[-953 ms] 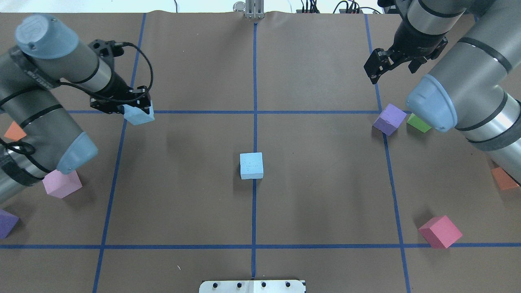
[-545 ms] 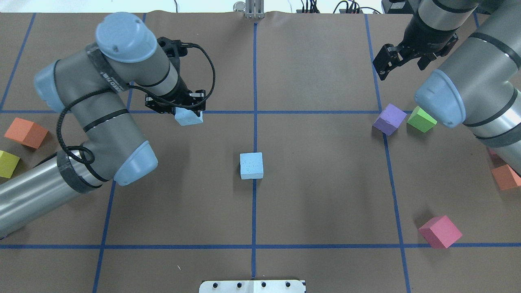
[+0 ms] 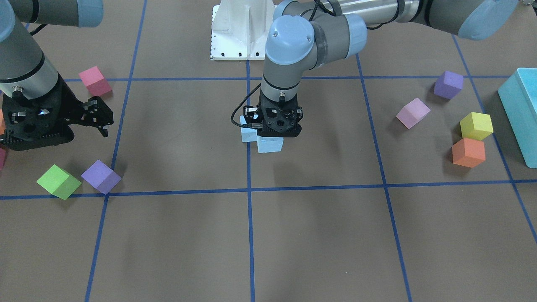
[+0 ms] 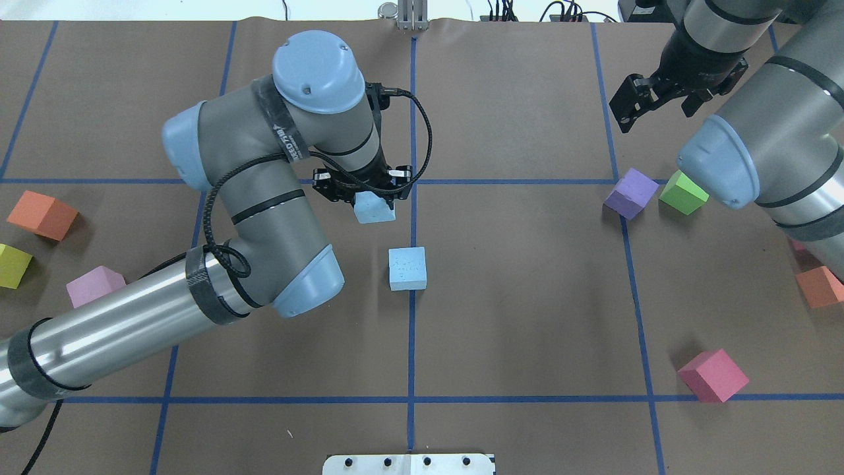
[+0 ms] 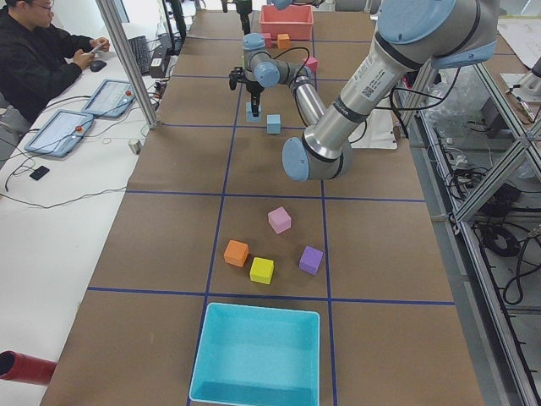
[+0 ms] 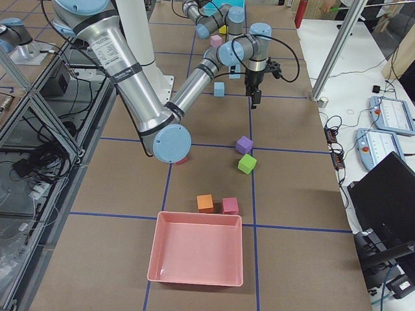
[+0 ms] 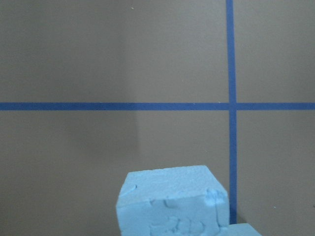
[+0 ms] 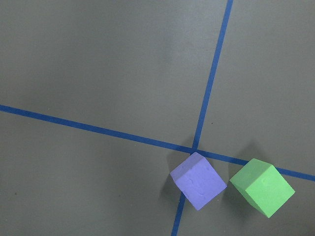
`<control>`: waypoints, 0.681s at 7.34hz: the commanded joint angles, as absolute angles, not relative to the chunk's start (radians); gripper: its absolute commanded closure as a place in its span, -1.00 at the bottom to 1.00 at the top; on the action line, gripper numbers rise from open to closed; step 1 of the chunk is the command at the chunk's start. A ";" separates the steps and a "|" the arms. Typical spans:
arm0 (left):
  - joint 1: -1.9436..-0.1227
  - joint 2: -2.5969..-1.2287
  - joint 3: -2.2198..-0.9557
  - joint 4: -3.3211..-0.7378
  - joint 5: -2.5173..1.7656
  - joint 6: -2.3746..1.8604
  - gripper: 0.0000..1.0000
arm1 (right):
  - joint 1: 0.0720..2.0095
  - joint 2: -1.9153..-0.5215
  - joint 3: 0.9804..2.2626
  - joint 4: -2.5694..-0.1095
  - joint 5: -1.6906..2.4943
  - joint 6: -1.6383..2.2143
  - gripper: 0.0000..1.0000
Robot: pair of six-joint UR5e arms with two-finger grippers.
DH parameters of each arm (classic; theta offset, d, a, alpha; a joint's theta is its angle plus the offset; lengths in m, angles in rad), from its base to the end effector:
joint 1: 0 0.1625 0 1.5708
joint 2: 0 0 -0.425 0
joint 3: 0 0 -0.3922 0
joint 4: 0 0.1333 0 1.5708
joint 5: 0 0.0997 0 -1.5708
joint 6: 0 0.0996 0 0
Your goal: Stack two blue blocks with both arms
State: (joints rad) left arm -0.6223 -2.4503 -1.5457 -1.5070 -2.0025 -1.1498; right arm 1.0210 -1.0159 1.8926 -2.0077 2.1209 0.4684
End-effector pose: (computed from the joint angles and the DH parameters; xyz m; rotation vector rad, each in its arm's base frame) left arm 0.5311 -0.4938 0.1304 0.0332 0.8771 -0.0176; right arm -0.2449 -0.5550 0.2567 0.1106 -0.6821 -0.1991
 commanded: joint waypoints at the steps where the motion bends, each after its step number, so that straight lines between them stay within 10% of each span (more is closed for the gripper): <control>1: -0.604 -2.470 -1.528 -1.506 -2.005 -1.164 0.02 | 1.022 -1.019 1.893 -2.006 2.121 0.468 -1.00; 5: -0.561 -2.476 -1.499 -1.506 -2.005 -1.164 0.01 | 1.022 -1.020 1.891 -2.006 2.121 0.468 -1.00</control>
